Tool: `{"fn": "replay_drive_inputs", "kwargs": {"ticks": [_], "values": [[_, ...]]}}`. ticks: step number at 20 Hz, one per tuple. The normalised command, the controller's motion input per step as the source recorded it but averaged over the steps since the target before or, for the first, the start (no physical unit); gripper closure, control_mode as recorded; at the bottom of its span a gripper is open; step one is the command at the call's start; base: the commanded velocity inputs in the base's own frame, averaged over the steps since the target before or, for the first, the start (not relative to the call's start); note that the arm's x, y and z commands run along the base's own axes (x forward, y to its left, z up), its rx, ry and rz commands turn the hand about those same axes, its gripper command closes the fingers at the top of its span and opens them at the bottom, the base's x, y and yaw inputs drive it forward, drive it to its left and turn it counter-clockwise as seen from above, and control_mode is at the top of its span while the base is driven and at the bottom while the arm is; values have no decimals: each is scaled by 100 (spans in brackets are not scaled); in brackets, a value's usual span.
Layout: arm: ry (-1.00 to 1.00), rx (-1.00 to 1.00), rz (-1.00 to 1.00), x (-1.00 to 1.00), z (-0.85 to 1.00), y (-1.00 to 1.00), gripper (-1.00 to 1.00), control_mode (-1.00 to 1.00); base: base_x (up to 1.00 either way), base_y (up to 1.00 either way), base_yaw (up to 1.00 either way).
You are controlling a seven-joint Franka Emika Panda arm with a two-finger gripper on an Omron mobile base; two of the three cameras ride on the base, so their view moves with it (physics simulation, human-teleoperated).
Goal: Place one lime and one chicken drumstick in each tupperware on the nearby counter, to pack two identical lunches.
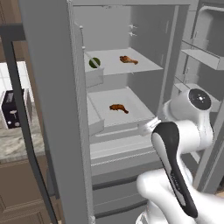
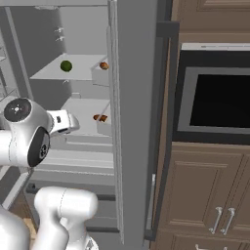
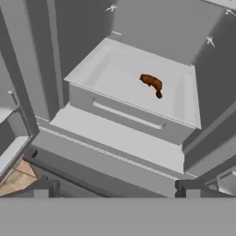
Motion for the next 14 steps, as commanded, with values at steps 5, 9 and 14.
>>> {"fn": "replay_drive_inputs", "kwargs": {"ticks": [5, 9, 14], "values": [[-2, 0, -9, 50, -44, -20, -100, -100, 0, 0, 0], [-3, 0, -12, 53, -31, -10, -100, -100, 0, 0, 0], [0, 2, -15, 48, -3, 0, -100, -100, 0, 0, 0]]}}
